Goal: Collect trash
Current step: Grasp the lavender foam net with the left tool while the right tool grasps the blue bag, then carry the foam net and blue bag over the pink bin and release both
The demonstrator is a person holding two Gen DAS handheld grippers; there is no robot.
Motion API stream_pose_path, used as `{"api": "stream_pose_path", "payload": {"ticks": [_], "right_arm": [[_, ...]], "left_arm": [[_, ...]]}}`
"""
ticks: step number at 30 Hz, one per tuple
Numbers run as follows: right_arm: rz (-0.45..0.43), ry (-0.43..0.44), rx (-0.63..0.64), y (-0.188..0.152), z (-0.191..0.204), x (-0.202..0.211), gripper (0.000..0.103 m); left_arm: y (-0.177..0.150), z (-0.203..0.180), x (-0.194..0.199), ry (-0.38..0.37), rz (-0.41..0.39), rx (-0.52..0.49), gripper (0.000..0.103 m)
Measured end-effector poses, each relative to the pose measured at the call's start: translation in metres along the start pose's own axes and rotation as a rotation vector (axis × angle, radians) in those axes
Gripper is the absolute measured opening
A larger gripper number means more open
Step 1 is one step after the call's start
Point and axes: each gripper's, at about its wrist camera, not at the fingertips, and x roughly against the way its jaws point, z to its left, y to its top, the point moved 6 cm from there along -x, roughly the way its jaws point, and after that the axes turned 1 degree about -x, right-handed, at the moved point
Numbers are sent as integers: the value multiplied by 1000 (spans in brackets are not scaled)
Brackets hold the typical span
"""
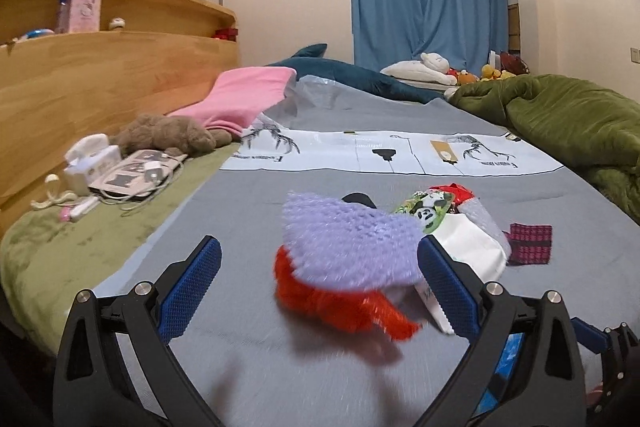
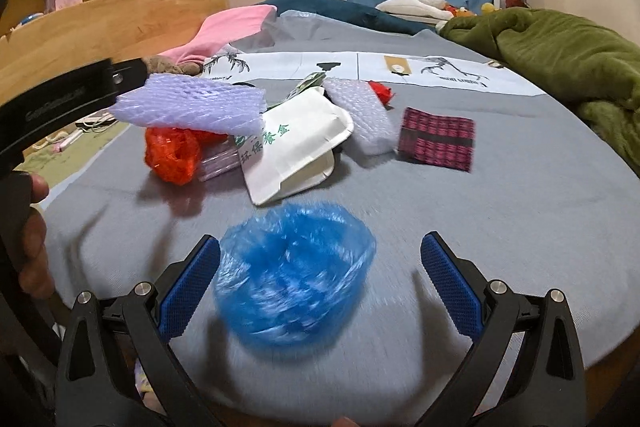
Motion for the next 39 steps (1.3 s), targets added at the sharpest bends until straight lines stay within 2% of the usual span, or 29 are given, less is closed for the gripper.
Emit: {"api": "stream_pose_path", "payload": {"ticks": [2, 4, 6, 8, 9, 10, 12, 13, 17, 21, 28, 34, 39], "right_arm": [[5, -5, 4, 2, 2, -13, 98], [9, 0, -3, 3, 2, -18, 98], [3, 9, -9, 3, 1, -21, 98], [-4, 14, 2, 3, 0, -22, 83], [2, 29, 16, 2, 1, -23, 64], [8, 30, 29, 2, 1, -25, 48], [6, 28, 30, 2, -1, -24, 33], [3, 27, 25, 3, -3, -24, 26], [-9, 35, 27, 8, -5, -17, 16], [-29, 33, 17, 15, -10, -6, 16], [-68, 29, -16, 34, -19, 23, 16], [-116, 35, -26, 47, -25, 64, 16], [-159, 45, -20, 51, -27, 110, 16]], "left_arm": [[-1, 0, -13, -13, 13, 16, 95], [-5, 2, -24, -14, 33, 28, 82], [-10, 3, -34, -14, 59, 46, 49], [-17, 10, -42, -17, 82, 102, 34], [-19, 13, -43, -15, 85, 122, 26], [-20, 17, -43, -8, 80, 135, 25], [-19, 19, -43, -6, 79, 136, 15], [-18, 20, -41, -10, 76, 136, 14], [-11, 21, -32, -26, 62, 138, 11], [1, 23, -20, -53, 44, 160, 11], [35, 27, 19, -103, -45, 189, 11], [48, 12, 53, -130, -94, 145, 11], [45, -7, 79, -173, -81, 110, 11]]}}
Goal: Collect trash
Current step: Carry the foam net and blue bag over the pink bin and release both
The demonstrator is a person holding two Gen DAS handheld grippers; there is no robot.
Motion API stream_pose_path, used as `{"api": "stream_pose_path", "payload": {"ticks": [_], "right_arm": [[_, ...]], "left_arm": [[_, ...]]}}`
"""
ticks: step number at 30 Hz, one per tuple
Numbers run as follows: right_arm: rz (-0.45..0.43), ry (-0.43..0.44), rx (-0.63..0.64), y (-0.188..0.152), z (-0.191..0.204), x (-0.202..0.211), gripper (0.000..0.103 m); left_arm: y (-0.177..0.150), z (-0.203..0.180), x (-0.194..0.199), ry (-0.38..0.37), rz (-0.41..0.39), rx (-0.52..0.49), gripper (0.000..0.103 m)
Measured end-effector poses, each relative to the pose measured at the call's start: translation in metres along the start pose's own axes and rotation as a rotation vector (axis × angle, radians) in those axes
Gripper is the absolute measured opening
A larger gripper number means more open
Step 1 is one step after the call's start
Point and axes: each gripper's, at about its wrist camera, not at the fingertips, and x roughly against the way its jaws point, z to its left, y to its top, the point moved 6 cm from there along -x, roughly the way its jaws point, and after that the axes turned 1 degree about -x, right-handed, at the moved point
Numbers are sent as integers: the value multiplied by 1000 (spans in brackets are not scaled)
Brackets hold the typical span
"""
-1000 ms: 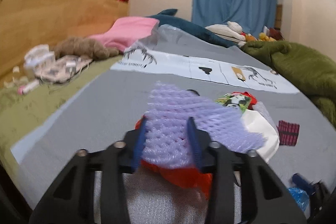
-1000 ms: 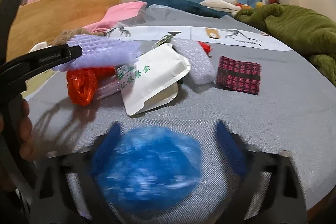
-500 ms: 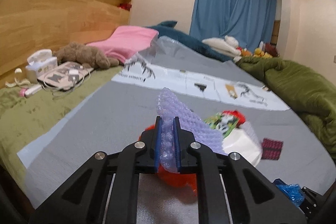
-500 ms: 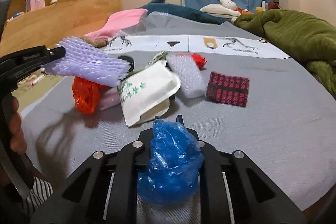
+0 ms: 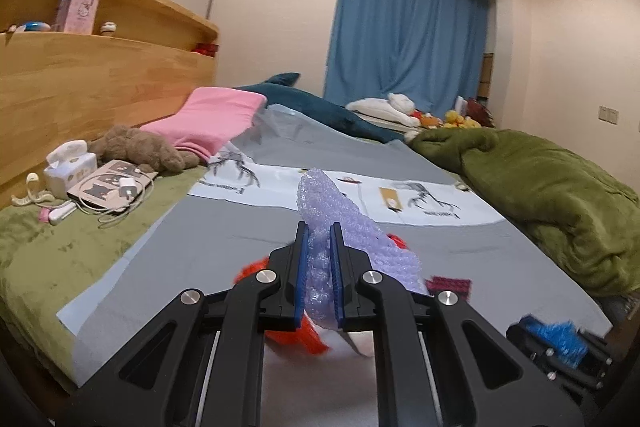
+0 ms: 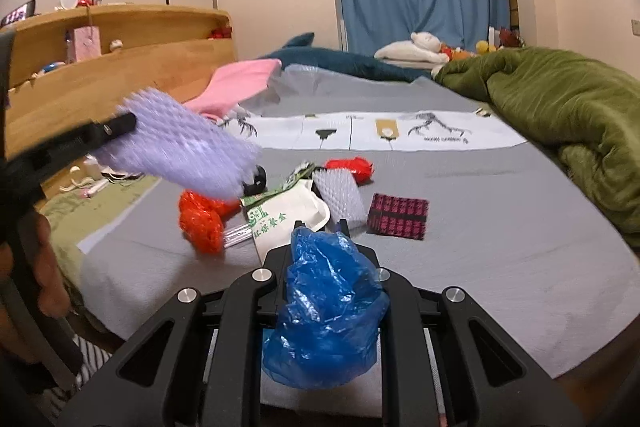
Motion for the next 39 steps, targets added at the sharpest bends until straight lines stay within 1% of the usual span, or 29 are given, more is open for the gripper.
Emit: {"api": "stream_pose_path", "payload": {"ticks": [4, 9, 15, 19, 22, 25, 30, 35, 39], "right_arm": [[-14, -5, -13, 2, -7, 33, 16], [-23, -35, -48, -8, -23, 72, 16], [-19, -90, -76, -29, -45, 110, 16], [8, -121, -103, -48, -62, 130, 16], [30, -143, -132, -62, -73, 141, 16], [41, -168, -151, -73, -84, 151, 16], [62, -203, -174, -90, -97, 164, 16], [86, -228, -183, -109, -107, 173, 16], [128, -247, -202, -128, -116, 173, 17]], "left_arm": [[-8, -16, 19, -55, 24, 3, 11], [-17, -41, 42, -120, 38, -22, 11], [-35, -72, 63, -193, 53, -67, 11], [-55, -94, 75, -245, 91, -110, 11], [-70, -106, 82, -284, 126, -141, 11], [-85, -120, 90, -324, 145, -182, 11], [-107, -145, 98, -372, 185, -234, 11], [-125, -169, 104, -424, 204, -293, 11], [-140, -187, 105, -458, 233, -326, 11]]}}
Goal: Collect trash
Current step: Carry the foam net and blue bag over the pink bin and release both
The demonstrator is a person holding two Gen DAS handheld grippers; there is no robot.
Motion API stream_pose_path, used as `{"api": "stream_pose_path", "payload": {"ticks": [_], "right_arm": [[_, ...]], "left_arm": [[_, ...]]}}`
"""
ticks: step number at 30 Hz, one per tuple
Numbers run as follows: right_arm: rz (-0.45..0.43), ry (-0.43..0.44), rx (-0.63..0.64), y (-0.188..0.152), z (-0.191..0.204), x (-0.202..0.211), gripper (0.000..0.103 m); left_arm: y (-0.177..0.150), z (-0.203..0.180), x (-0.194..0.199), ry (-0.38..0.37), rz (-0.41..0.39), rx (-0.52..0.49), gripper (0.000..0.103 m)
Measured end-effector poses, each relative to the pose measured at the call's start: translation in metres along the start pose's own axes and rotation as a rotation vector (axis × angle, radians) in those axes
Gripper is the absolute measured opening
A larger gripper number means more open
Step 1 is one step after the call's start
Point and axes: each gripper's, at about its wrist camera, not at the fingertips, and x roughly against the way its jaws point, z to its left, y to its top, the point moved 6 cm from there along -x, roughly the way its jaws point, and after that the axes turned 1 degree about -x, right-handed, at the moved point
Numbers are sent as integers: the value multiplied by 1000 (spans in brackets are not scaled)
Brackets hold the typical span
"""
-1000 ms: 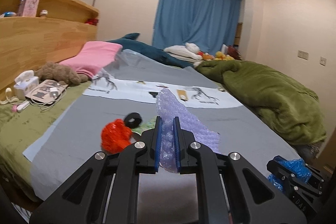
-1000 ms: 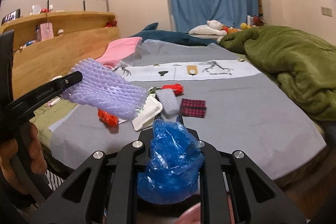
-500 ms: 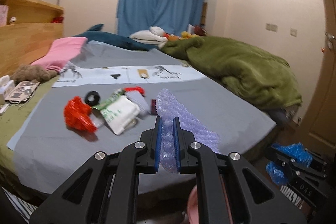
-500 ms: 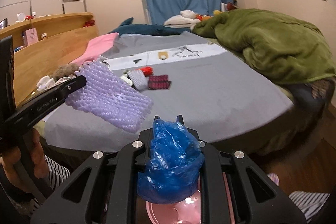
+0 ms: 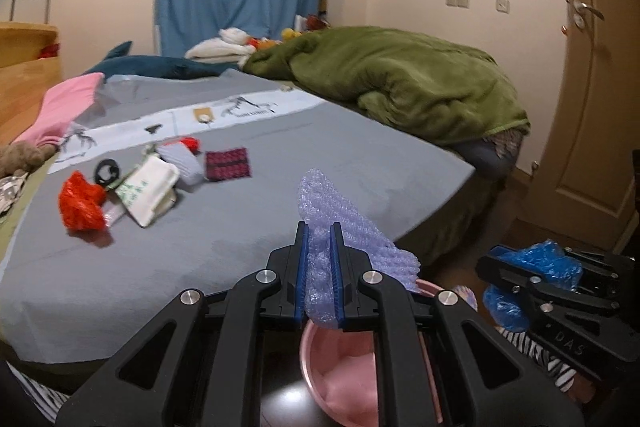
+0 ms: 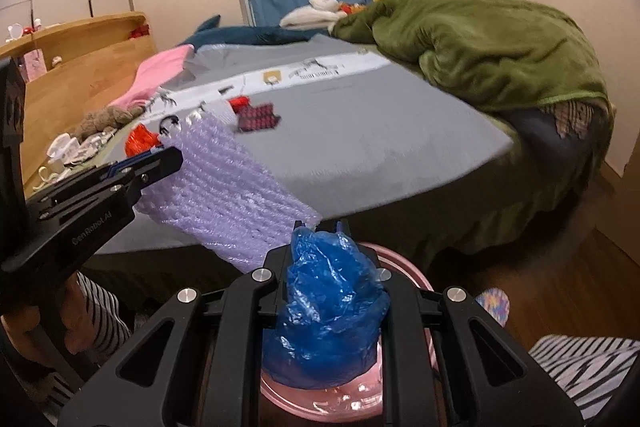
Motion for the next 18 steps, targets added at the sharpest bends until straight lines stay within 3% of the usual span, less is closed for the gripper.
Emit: {"api": "stream_pose_path", "payload": {"ticks": [10, 18], "right_arm": [[118, -45, -38, -41, -27, -22, 17], [183, -18, -81, -52, -38, -46, 19]], "left_arm": [[-40, -32, -39, -100, 151, -56, 11], [-54, -37, -57, -126, 210, -70, 11]]}}
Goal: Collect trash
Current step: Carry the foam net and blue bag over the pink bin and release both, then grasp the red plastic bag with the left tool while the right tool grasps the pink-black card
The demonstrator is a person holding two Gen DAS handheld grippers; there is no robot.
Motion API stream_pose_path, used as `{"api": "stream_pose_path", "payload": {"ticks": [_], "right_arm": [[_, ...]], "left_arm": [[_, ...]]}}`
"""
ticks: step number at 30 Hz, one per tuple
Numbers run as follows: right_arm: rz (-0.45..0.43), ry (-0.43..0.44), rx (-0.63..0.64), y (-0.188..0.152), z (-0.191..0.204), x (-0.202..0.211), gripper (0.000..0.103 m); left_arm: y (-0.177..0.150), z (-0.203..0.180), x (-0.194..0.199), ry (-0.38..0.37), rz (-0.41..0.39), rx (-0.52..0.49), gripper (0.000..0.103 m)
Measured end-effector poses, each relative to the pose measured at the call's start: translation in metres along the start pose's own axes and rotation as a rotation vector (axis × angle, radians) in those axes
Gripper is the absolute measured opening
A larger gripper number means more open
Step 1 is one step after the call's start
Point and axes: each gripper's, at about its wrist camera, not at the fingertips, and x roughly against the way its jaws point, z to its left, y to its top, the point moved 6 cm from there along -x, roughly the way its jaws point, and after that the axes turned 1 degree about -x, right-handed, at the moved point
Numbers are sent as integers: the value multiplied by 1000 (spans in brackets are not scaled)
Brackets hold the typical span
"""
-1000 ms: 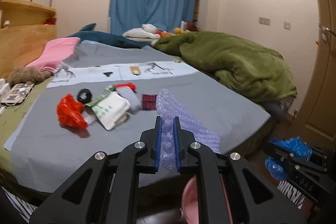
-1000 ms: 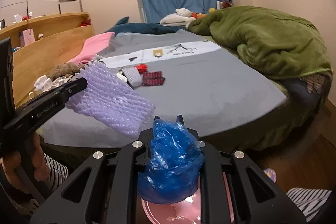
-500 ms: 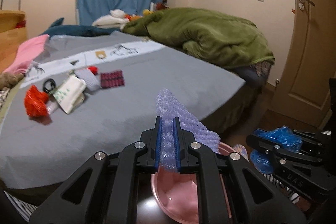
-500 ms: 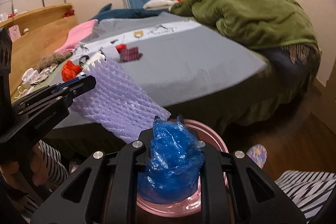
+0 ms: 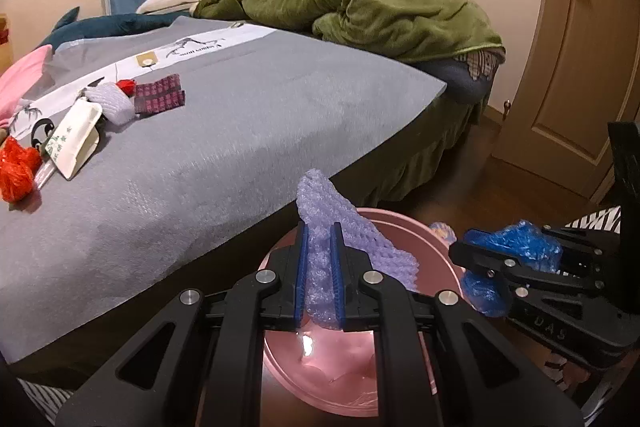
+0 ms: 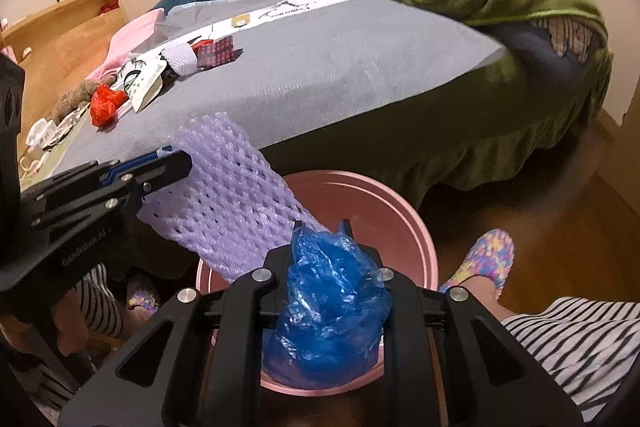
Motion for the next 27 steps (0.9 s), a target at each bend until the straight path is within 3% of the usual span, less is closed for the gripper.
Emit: {"api": "stream_pose_path", "payload": {"ticks": [5, 7, 8, 9, 10, 11, 15, 25, 27], "right_arm": [[33, 13, -22, -2, -3, -15, 19], [46, 14, -32, -2, -3, -19, 24], [49, 17, -35, -2, -5, -20, 28], [52, 19, -41, -2, -5, -21, 39], [47, 17, -44, -1, -5, -21, 50], [41, 11, -43, -1, -5, -21, 55], [24, -10, -49, 3, -8, -19, 64], [-12, -22, -48, 18, 0, -2, 93], [-23, -4, -37, 25, 8, 4, 93]], "left_arm": [[-8, 0, -11, 9, 41, -13, 12], [-10, 1, -16, 13, 57, -6, 15], [-9, 2, -17, 14, 59, -3, 23], [-9, 2, -18, 15, 61, 0, 40], [-8, 3, -17, 20, 57, 5, 50], [-7, 4, -16, 31, 49, 9, 66], [-3, 14, -13, 71, 22, 33, 82], [8, 31, 0, 120, 3, 88, 88], [18, 37, 13, 123, -27, 108, 88]]}}
